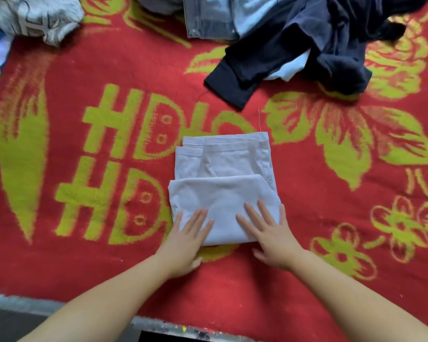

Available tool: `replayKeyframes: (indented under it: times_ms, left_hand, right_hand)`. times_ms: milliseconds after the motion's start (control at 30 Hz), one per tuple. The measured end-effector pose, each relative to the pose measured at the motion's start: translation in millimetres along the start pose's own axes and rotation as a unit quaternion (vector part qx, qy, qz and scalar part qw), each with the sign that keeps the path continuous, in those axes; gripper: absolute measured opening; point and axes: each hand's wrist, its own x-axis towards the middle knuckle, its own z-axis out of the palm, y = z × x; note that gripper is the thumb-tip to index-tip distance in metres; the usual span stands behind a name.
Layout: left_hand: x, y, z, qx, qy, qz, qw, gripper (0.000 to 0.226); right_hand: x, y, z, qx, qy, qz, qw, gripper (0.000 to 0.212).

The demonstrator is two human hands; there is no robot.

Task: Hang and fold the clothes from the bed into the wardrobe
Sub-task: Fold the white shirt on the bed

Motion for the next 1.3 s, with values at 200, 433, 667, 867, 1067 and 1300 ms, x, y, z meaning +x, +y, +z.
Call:
replayKeyframes:
  times_ms: [200, 433, 667, 867, 1067, 1300]
  left_hand:
    - [34, 9, -22, 0.038, 0.0, -0.117, 0.992, 0.067]
    - [15, -27, -95, -0.218, -0.342, 0.009, 0.914, 0.061]
    - [85, -112, -167, -0.26, -0.236, -0.102, 0.93, 0.026]
    - [111, -70, -103, -0.089, 0.006, -0.211, 0.973, 0.061]
    - [106, -28, -33, -0.09, 0.144, -0.189, 0.967, 0.058]
    - [87, -106, -16, -0.111, 0.123, -0.264, 0.95, 0.056]
  right_hand:
    - [31, -8, -10, -0.004, -0.024, 0.092, 0.995, 0.071]
    - [9, -6, -93, 0.169, -0.276, -0.031, 0.946, 0.054]
    - [70, 57, -158, 0.234, -0.114, 0.08, 0.962, 0.026]
    - [105, 11, -97, -0.011, 0.073, 0.122, 0.99, 0.048]
    - [116, -21, -33, 0.075, 0.144, 0.125, 0.979, 0.055]
    - [95, 46, -20, 0.156, 0.123, 0.323, 0.926, 0.055]
